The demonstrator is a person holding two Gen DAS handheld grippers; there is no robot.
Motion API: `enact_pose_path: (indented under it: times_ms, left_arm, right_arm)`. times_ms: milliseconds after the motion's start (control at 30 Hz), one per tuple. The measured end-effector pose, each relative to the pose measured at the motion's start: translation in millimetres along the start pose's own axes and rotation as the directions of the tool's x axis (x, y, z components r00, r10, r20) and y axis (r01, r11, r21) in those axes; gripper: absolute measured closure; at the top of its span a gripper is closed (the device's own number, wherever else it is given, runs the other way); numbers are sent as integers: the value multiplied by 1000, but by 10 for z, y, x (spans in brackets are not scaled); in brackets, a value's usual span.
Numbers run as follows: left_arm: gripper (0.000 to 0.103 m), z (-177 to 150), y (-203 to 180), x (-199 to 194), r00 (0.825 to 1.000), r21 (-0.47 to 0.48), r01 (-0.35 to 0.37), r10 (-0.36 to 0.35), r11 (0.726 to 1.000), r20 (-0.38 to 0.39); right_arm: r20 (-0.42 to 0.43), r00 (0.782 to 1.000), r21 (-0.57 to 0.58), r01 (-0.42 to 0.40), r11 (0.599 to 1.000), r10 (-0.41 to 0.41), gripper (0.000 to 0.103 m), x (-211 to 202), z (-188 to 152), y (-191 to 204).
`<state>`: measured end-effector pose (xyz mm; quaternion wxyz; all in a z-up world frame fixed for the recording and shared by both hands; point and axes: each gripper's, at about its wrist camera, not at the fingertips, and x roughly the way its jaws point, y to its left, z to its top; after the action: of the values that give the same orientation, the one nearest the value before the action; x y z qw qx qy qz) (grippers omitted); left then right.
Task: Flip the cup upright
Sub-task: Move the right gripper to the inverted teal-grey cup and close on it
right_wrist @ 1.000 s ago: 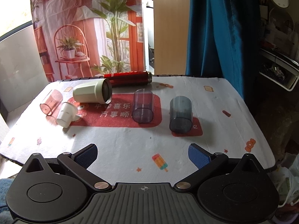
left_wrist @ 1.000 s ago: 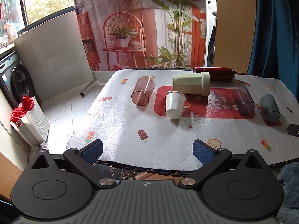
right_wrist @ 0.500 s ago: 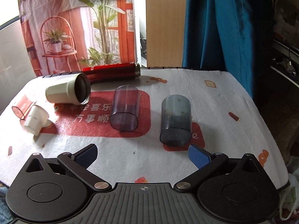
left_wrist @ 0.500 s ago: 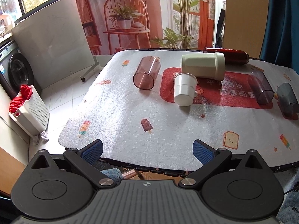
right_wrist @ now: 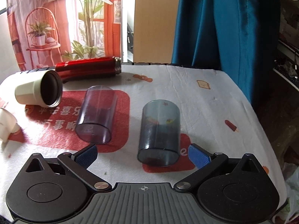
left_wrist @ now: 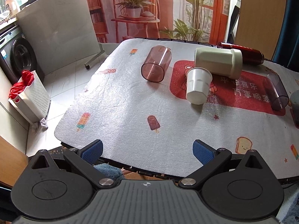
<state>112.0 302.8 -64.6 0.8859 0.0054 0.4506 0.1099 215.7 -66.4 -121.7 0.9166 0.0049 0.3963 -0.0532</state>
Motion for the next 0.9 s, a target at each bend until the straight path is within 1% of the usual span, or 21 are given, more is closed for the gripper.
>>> enact_pose_path:
  times_ms: [133, 233, 300, 533, 600, 633, 700, 733, 800, 900]
  left_arm:
    - [0, -2, -36, 23, 1000, 13, -1, 1, 1000, -4]
    - [0, -4, -31, 49, 1000, 6, -2, 2, 1000, -12]
    - [0, -4, -22, 66, 1000, 0, -4, 4, 1000, -20]
    - [0, -1, -23, 92, 1000, -1, -5, 5, 1000, -29]
    - [0, -7, -15, 99, 999, -6, -5, 4, 1000, -33]
    - [0, -10, -9, 105, 999, -10, -4, 4, 1000, -35]
    - [0, -12, 0, 114, 999, -16, -3, 3, 1000, -40]
    - [0, -16, 3, 115, 999, -17, -5, 4, 1000, -40]
    - [0, -21, 7, 113, 999, -17, -7, 7, 1000, -39]
    - [0, -30, 6, 107, 999, -20, -5, 5, 1000, -40]
  right_arm:
    - [-2, 1000, 18, 8, 1000, -8, 0, 106, 38, -105]
    - [1, 1000, 30, 30, 999, -30, 0, 180, 63, -166]
    - [4, 1000, 41, 27, 999, -27, 0, 228, 79, -206]
    - [-2, 999, 53, 54, 997, -54, 3, 396, 137, -230]
    - [-24, 998, 60, 61, 996, -59, 11, 470, 141, -248]
    - [-40, 997, 65, 66, 996, -63, 13, 522, 136, -253]
    - [-65, 995, 75, 85, 994, -80, 27, 603, 112, -266]
    - [-72, 995, 81, 80, 993, -75, 30, 624, 95, -275]
    - [-71, 996, 92, 62, 994, -56, 42, 610, 57, -274]
    - [-69, 995, 80, 84, 993, -78, 42, 551, -13, -234]
